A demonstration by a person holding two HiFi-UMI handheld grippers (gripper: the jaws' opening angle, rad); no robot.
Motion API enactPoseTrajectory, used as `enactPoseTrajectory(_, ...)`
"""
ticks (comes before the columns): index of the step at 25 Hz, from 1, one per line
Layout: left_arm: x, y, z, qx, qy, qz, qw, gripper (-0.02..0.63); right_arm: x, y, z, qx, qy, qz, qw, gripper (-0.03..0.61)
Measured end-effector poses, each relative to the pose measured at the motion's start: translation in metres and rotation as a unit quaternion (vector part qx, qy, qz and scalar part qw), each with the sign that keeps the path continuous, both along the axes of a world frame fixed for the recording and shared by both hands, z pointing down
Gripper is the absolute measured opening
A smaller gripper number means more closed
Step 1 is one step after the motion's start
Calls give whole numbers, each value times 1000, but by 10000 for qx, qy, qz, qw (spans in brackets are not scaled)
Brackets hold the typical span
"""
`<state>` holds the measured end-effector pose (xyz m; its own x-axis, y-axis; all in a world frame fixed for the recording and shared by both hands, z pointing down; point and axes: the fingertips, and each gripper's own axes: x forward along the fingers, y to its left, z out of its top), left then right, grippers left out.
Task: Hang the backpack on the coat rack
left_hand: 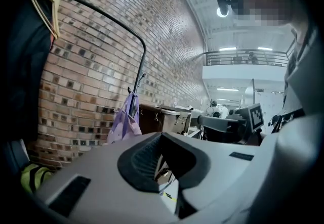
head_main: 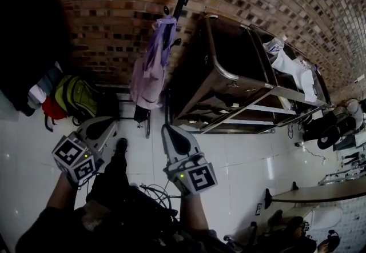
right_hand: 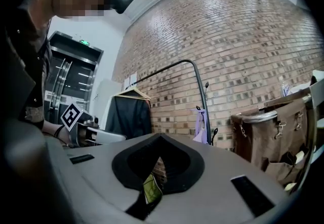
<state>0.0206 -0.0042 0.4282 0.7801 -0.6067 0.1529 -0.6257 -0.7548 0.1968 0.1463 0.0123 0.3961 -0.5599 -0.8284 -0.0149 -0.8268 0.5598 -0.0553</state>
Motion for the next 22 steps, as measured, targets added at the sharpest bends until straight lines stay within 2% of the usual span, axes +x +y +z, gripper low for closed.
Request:
enactPoseTrajectory(5, -4, 55, -13, 72, -1, -5, 10000, 12, -2, 50, 1, -137, 88, 28, 9999, -5)
enactPoseTrajectory(11, -21, 102, -26, 142, -8, -136, 9998, 12, -15, 87, 1, -191, 215, -83, 9996, -3)
enactPoseTrajectory(16, -51, 120, -26, 87, -9, -303, 9995, 12, -32, 96, -2, -217, 270, -89, 9994, -5)
enactPoseTrajectory(22, -86, 127, -34, 56, 30, -283, 9996, 12, -69, 100, -11, -188, 361, -113, 9991, -3)
